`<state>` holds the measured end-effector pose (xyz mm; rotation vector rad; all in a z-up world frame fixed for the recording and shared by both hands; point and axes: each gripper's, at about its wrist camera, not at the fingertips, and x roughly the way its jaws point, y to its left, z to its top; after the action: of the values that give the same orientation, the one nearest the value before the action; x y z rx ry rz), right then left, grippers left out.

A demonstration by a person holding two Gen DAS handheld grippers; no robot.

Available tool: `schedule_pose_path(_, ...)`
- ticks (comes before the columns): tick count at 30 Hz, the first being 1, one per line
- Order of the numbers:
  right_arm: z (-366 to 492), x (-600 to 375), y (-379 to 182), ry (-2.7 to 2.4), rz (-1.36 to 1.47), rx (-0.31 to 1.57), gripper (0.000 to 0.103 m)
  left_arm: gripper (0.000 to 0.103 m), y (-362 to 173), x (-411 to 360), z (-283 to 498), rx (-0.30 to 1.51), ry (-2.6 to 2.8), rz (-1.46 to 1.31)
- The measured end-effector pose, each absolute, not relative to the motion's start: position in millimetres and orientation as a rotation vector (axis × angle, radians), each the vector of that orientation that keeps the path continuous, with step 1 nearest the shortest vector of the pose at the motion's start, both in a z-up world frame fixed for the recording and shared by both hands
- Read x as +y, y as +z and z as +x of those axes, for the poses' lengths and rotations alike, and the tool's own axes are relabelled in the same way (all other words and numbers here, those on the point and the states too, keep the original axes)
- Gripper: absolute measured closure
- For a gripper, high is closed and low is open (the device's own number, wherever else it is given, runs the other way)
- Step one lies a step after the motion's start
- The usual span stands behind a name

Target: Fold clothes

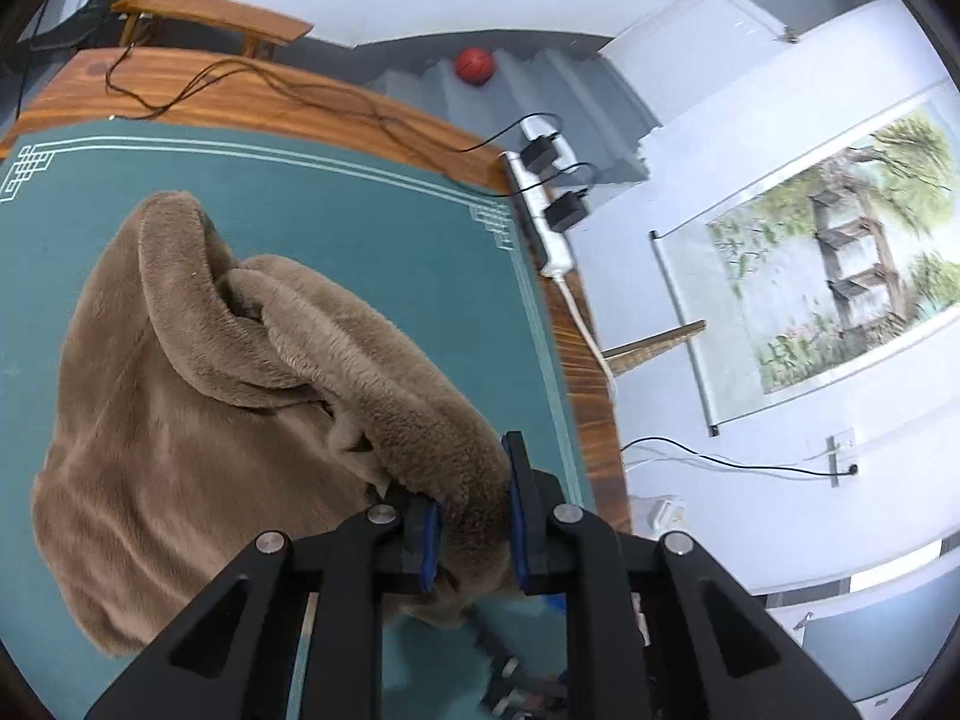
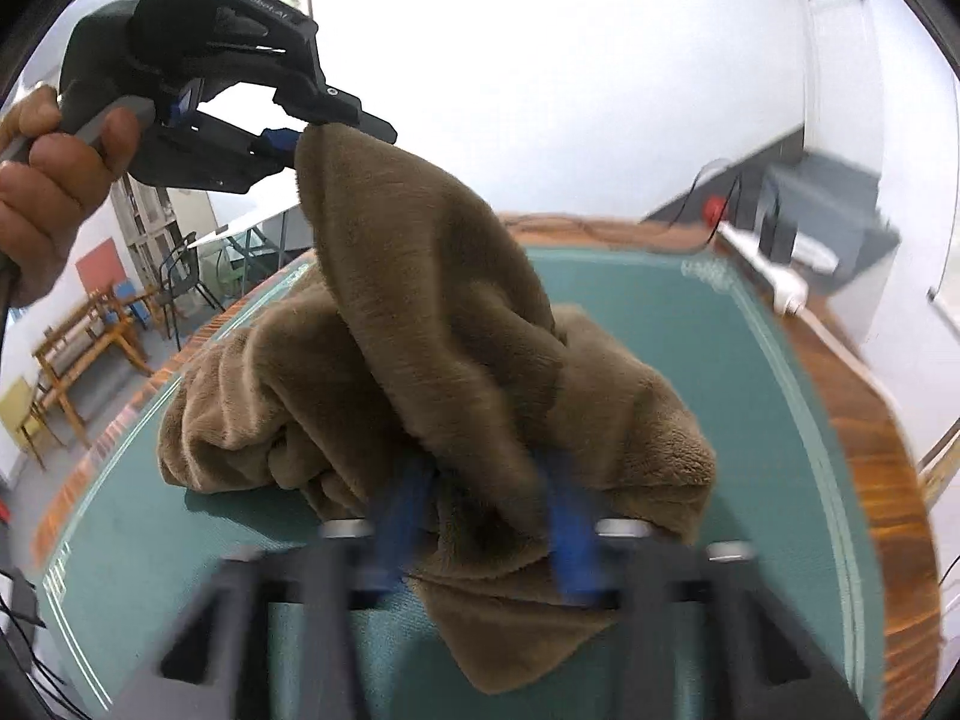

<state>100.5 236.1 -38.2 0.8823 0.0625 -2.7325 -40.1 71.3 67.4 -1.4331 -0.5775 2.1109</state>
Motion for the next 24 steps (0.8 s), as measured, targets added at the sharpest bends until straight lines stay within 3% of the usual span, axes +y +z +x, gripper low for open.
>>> schedule_pose_path(7, 146, 229, -19, -2.822, 0.729, 0.294, 0.019, 0.083, 101, 74, 4, -0.519, 2.168, -1.338)
schedule_pose_path(17, 123, 224, -5, -2.755, 0.737, 0.263, 0.02, 0.083, 105, 79, 47, -0.477, 2.197, -1.327)
schedule_pose_path(18, 118, 226, -8, -2.724, 0.785, 0.216, 0.032, 0.083, 106, 78, 50, -0.478, 2.197, -1.324)
schedule_pose_path(19, 112, 227, -11, -2.69, 0.833, 0.166, 0.06, 0.083, 107, 78, 53, -0.477, 2.2, -1.321)
schedule_pose_path(20, 109, 230, -12, -2.667, 0.864, 0.123, 0.072, 0.083, 107, 78, 57, -0.473, 2.202, -1.318)
schedule_pose_path(22, 113, 238, -6, -2.668, 0.856, 0.056, 0.082, 0.083, 108, 78, 64, -0.469, 2.203, -1.312)
schedule_pose_path(24, 125, 248, 9, -2.712, 0.798, 0.039, 0.084, 0.083, 108, 76, 70, -0.47, 2.203, -1.302)
